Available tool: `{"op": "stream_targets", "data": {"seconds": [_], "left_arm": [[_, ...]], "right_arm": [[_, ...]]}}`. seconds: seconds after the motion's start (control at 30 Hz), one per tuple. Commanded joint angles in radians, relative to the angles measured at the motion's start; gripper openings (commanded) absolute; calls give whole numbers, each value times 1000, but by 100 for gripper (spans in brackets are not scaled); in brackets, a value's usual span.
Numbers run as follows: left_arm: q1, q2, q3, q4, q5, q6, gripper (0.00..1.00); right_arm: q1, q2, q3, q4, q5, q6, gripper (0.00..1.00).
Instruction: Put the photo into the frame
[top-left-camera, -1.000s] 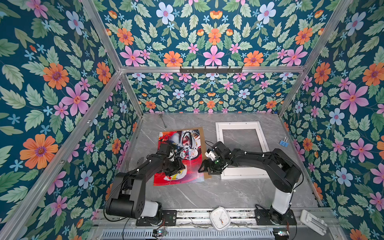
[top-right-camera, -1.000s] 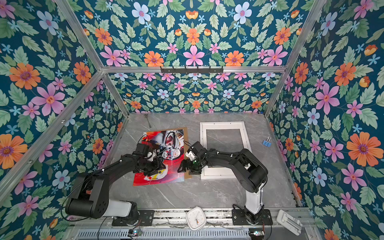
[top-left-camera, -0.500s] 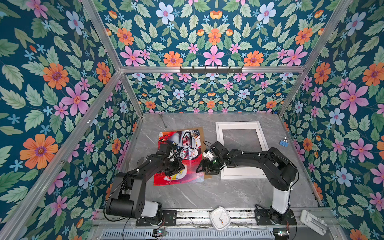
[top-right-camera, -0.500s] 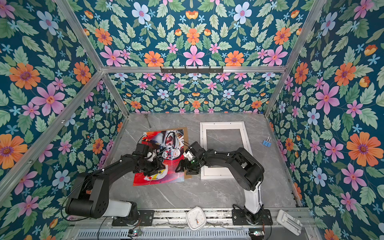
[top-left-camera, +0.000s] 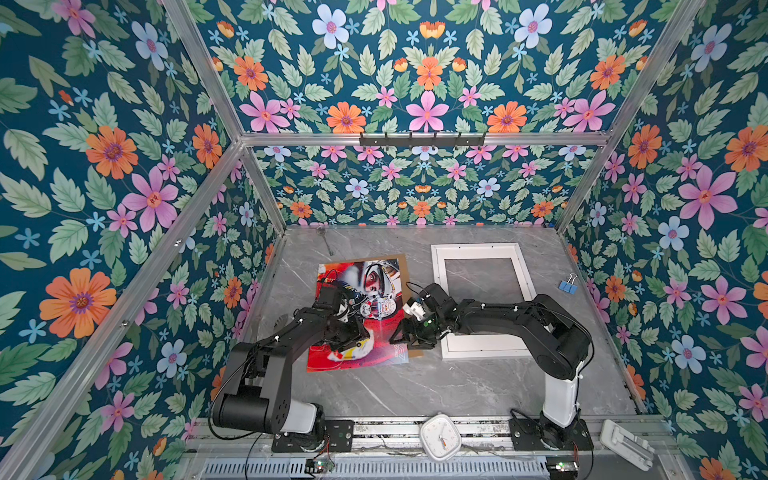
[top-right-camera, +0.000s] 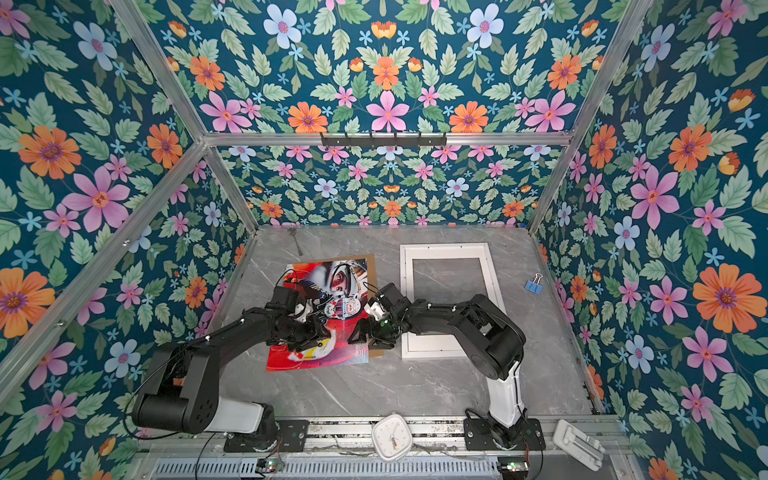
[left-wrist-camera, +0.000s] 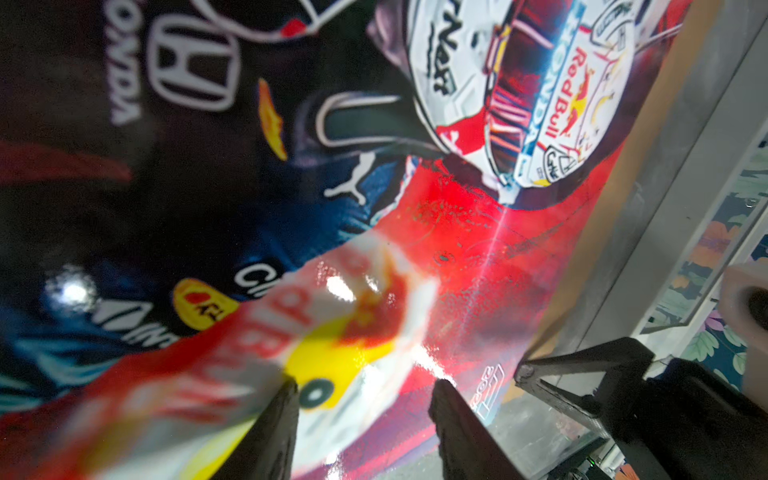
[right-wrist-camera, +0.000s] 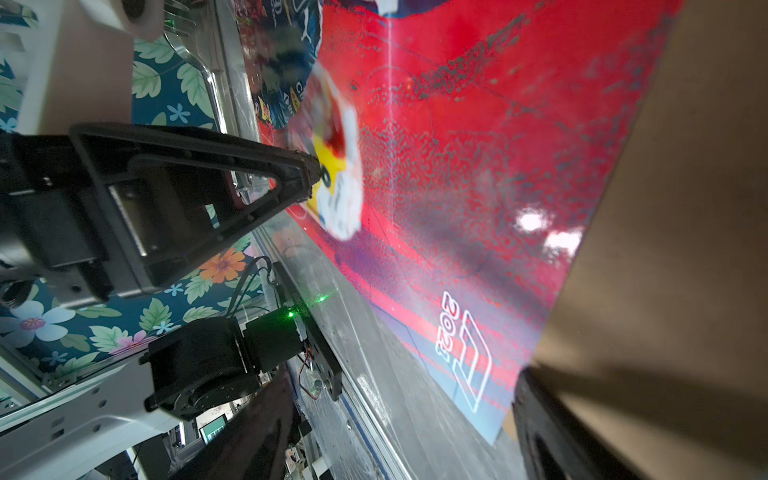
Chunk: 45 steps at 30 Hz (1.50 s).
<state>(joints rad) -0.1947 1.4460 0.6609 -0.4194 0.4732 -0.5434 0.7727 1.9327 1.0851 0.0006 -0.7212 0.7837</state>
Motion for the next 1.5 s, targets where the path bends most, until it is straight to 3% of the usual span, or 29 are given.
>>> {"op": "stream_targets", "data": {"seconds": [0.0,0.27,0.57,0.93,1.47], "left_arm": [[-3,21,-17,-47,-59,11,55],[-3,27,-9,-46,-50,11,54],[-5,-40,107,-165,-39,32,57],[-26,20,104,-115,-30,26,57],[-62,78,90,-110,-80,23,51]], "right_arm": [[1,6,-8,33,2,29,83],[0,-26,-12,11,17,37,83],[0,-129,-91,-50,55,80,83],[18,-181,-301,212,63,284,83],[94,-112,-355,398,156,426,81]]}}
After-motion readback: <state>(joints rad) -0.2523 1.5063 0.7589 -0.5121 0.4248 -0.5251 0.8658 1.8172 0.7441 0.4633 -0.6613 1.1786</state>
